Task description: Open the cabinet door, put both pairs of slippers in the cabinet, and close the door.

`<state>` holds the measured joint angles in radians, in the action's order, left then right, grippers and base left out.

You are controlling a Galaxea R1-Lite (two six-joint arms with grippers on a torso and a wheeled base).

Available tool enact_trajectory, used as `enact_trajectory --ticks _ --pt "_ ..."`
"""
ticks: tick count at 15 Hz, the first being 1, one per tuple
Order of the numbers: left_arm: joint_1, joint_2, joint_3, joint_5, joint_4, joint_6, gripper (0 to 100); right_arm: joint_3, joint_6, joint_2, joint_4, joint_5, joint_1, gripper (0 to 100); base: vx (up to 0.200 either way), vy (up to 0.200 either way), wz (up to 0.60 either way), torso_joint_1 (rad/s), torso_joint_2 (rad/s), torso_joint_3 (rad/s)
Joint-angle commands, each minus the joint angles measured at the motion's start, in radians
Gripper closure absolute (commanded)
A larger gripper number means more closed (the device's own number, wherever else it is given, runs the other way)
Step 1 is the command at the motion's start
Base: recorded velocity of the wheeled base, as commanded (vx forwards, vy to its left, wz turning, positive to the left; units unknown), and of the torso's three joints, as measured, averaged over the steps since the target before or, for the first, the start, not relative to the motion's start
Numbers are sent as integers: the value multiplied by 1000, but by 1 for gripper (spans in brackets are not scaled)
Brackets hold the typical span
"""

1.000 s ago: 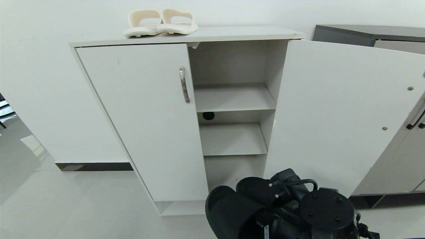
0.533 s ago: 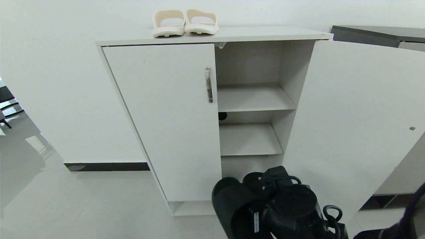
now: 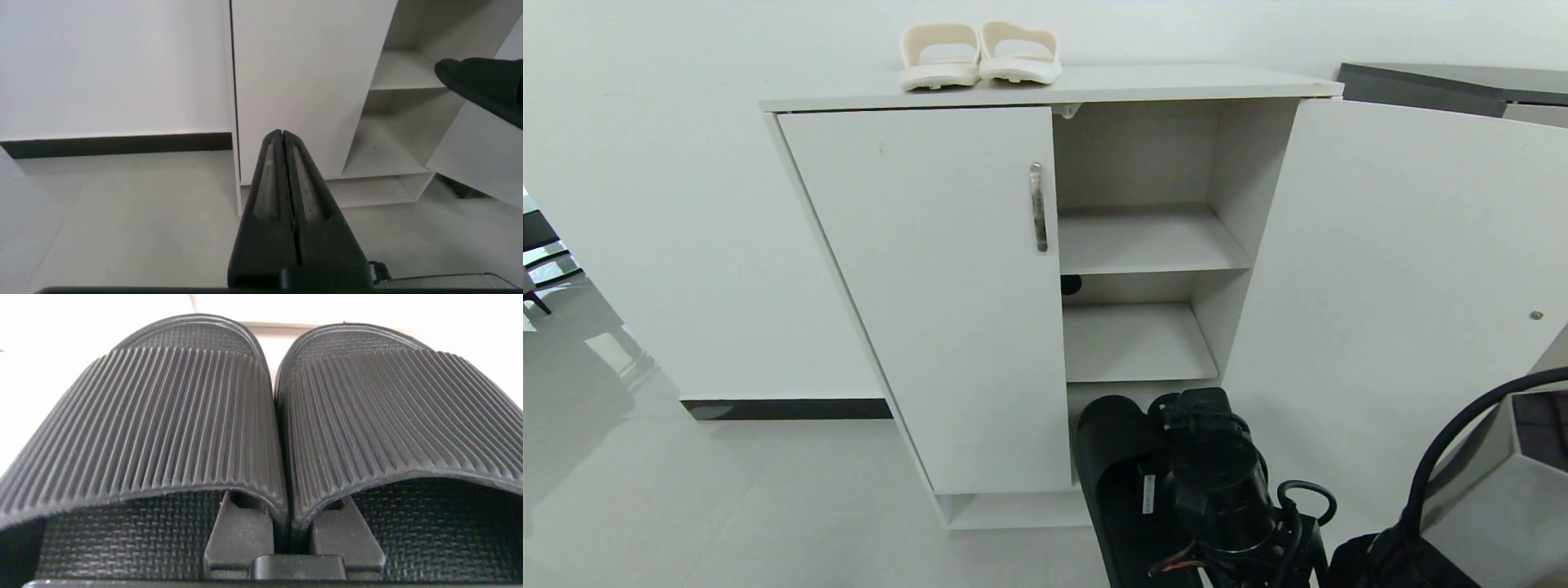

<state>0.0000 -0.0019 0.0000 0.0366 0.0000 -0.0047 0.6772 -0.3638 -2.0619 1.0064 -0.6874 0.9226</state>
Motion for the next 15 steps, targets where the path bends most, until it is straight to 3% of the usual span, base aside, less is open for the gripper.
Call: enact_trajectory --ticks 1,12,15 --pt "0 2 0 0 0 0 100 5 -1 -10 0 2 -11 100 0 0 0 0 0 0" --pt "0 2 0 -4 0 -1 100 96 29 -14 -2 9 -37 100 0 0 0 3 1 -185" --pt "0 2 0 -6 0 6 100 137 97 -18 -2 11 -62 100 0 0 0 7 1 -199"
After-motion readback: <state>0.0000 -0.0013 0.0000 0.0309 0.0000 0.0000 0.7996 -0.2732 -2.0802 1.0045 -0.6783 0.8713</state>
